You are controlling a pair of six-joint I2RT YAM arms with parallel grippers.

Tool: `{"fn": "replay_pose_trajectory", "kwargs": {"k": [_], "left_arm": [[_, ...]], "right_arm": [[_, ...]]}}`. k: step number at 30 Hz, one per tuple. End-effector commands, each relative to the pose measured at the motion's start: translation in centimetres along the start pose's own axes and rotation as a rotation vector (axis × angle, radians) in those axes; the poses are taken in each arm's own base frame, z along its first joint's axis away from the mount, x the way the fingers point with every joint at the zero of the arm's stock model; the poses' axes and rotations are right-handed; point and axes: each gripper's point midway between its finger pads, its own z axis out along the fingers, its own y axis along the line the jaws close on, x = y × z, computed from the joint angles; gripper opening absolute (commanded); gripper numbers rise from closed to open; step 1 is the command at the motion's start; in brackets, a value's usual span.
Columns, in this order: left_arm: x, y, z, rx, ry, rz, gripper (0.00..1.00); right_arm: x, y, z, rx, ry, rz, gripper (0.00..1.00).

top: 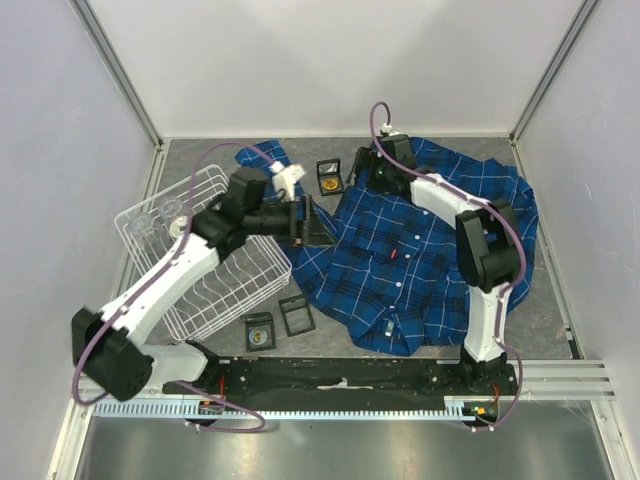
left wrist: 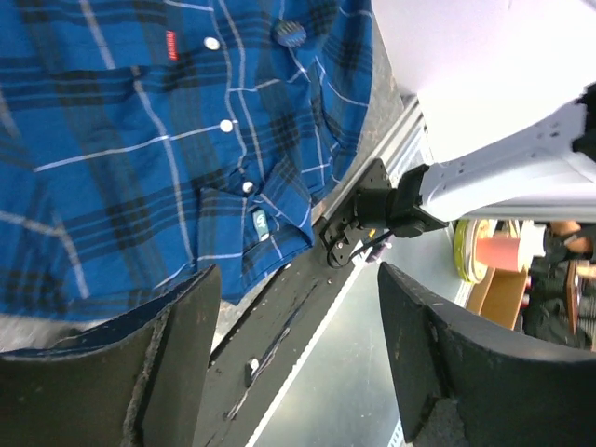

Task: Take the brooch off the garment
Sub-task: Remove the brooch from the clothes.

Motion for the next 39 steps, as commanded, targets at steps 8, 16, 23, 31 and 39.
{"fn": "replay_pose_trajectory", "kwargs": {"k": [8,16,23,31,39], "left_arm": [[-6.0,-7.9,14.4,0.152,-0.05,0.125,0.58],[-1.9,-9.8,26.6,0.281,0.108,0.121,0.49],[3.3,-8.2,32.8,0.273,0.208,0.123,0.38],[5.9,-1.8,35.4,0.131,0.246,0.106,0.29],[6.5,3.7,36.7,0.002,0.276,0.054,0.31]], "right_arm": [[-2.2,-20.9,-17.5,0.661,-0.078,0.082,0.98],[4.2,-24.1,-22.5,0.743,-0.05,0.216,0.98],[6.6,-23.4,-25.7,0.681,-0.052,0.322,0.98],[9.6,-20.5,-21.1,0.411,0.035,0.41,0.32],[13.9,-23.8,-22.4,0.609,0.066,0.467,0.32]]}}
